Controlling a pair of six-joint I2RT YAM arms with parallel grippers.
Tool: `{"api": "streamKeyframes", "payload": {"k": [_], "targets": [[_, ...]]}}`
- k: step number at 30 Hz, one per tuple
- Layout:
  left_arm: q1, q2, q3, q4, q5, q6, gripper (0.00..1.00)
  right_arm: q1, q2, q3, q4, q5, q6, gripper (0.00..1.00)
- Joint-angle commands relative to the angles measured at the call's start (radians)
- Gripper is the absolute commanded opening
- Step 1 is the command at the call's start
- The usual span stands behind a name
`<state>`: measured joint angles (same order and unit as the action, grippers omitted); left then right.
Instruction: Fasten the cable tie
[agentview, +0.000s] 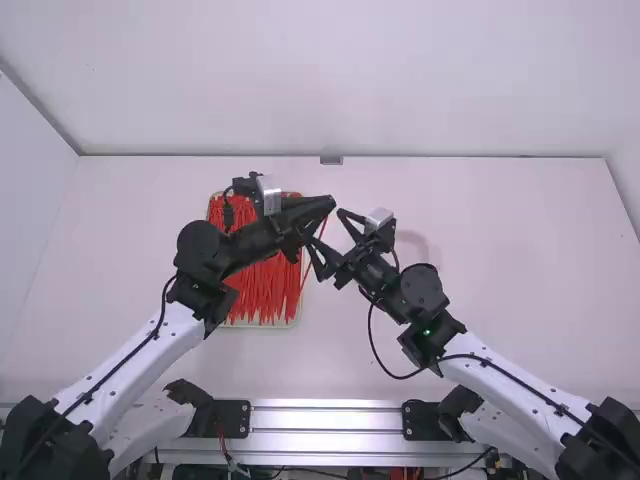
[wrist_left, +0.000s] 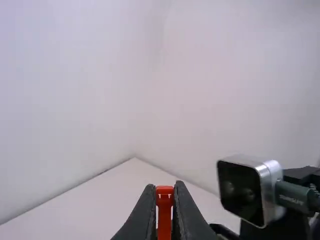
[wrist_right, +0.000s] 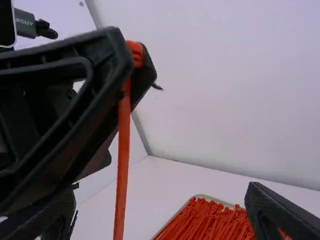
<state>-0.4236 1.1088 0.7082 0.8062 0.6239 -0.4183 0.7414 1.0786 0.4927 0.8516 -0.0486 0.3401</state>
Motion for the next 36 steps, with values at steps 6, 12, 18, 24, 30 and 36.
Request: {"api": "streamKeyframes", "payload": {"k": [6, 12, 18, 24, 30, 36], "targets": [[-0.032, 0.000, -0.013, -0.039, -0.064, 0.026, 0.02, 0.003, -0.005, 0.030, 0.000, 0.005, -0.009, 0.52], [-0.032, 0.000, -0.016, -0.038, -0.063, 0.026, 0.02, 0.003, -0.005, 0.030, -0.011, 0.003, -0.016, 0.00], [-0.028, 0.000, -0.041, 0.008, -0.067, 0.026, 0.18, -0.020, -0.005, 0.030, -0.029, 0.005, -0.015, 0.00], [0.019, -0.005, -0.043, -0.003, -0.063, 0.026, 0.98, -0.057, -0.006, 0.030, -0.074, -0.023, -0.016, 0.00], [0.111, -0.007, -0.029, -0.091, 0.043, 0.078, 0.99, -0.145, -0.007, 0.030, -0.066, -0.252, -0.086, 0.00], [0.237, -0.007, -0.003, -0.118, 0.227, 0.102, 0.99, -0.282, -0.006, 0.030, -0.055, -0.472, -0.049, 0.00]]}}
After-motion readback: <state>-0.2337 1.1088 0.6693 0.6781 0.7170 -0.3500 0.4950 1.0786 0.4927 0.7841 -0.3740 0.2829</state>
